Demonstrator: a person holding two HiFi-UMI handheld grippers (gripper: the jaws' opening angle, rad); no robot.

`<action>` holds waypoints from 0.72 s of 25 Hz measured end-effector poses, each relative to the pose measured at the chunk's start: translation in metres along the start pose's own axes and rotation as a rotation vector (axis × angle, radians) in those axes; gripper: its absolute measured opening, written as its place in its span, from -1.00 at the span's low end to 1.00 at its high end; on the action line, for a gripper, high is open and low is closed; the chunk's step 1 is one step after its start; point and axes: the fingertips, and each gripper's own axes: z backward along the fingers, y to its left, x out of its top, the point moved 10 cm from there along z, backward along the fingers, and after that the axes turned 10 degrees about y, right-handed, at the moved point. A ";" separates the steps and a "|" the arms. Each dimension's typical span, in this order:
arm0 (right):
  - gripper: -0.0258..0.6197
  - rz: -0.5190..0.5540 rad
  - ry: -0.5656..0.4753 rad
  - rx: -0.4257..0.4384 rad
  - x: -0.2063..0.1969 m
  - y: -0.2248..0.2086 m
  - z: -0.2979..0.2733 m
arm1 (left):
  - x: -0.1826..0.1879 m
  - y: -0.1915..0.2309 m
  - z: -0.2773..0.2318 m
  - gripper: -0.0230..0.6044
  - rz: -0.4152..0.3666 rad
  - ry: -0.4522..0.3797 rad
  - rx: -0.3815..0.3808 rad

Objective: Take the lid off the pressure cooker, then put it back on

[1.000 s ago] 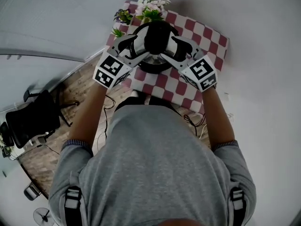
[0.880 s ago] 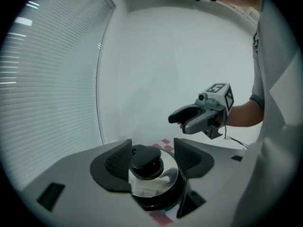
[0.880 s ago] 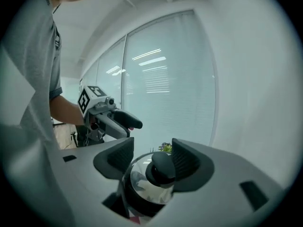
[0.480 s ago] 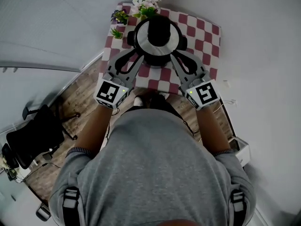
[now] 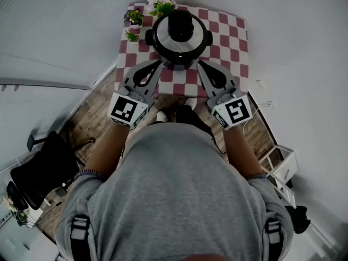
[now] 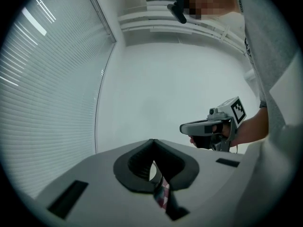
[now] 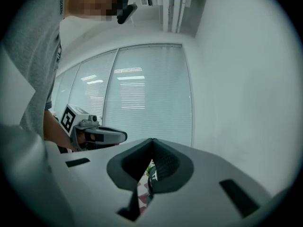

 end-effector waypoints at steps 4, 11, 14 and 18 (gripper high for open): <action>-0.90 0.001 -0.010 -0.021 0.001 0.006 0.010 | 0.005 -0.007 0.005 -0.87 -0.009 -0.021 0.000; -0.90 0.006 -0.014 -0.030 0.000 0.015 0.016 | 0.011 -0.015 0.009 -0.87 -0.038 0.011 -0.013; -0.90 0.010 -0.017 -0.033 0.002 0.019 0.017 | 0.008 -0.017 0.008 -0.87 -0.050 -0.024 -0.036; -0.90 0.013 -0.020 -0.036 0.003 0.023 0.017 | 0.006 -0.016 0.011 -0.87 -0.052 0.003 -0.040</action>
